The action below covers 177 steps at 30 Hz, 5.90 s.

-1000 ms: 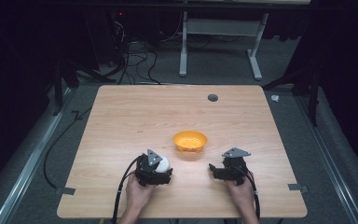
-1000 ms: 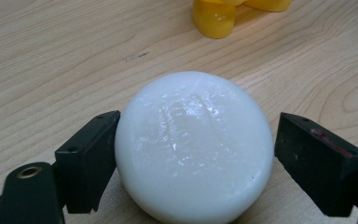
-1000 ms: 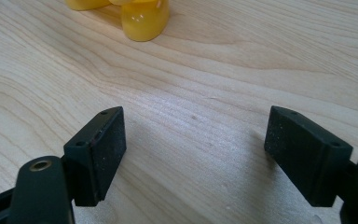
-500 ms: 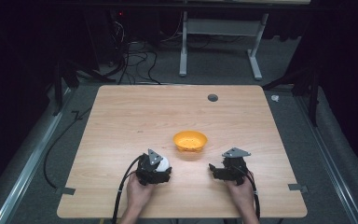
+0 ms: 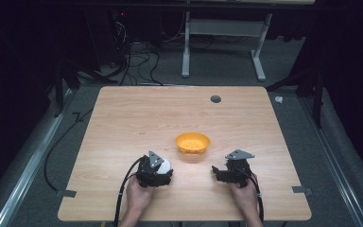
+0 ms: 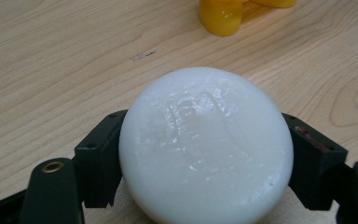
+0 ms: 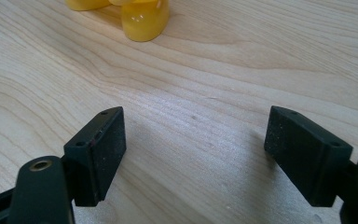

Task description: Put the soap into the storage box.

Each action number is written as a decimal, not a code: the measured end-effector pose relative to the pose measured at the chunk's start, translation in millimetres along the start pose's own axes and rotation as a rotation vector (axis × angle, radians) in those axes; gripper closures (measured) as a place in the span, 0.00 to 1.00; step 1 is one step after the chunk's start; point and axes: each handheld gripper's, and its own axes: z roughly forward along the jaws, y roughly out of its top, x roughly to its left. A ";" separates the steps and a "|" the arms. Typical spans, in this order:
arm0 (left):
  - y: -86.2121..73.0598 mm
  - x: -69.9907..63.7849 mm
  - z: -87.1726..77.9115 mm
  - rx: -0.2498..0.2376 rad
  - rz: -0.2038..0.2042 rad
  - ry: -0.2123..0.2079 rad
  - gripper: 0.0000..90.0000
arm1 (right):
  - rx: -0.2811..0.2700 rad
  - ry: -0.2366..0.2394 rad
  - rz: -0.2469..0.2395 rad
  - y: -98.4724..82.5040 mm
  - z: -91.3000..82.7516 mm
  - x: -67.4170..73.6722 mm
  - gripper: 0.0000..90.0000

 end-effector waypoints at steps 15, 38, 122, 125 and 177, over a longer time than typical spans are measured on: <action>11.3 -2.9 -18.6 -0.024 0.017 -0.046 0.27 | 0.001 0.002 0.001 0.0 -0.1 -0.1 0.24; 36.7 -9.7 -28.3 -0.035 0.070 -0.114 0.27 | 0.000 0.002 0.001 0.0 -0.1 -0.3 0.24; 135.0 -8.7 31.0 -0.010 0.058 -0.169 0.27 | -0.001 0.006 0.002 -0.1 -0.2 -0.8 0.24; 134.7 -7.9 37.1 -0.002 0.050 -0.168 0.27 | -0.001 0.007 0.003 -0.1 -0.3 -0.8 0.24; 134.4 -8.3 41.7 -0.036 0.042 -0.151 0.28 | 0.000 0.003 0.000 0.0 -0.1 -0.3 0.24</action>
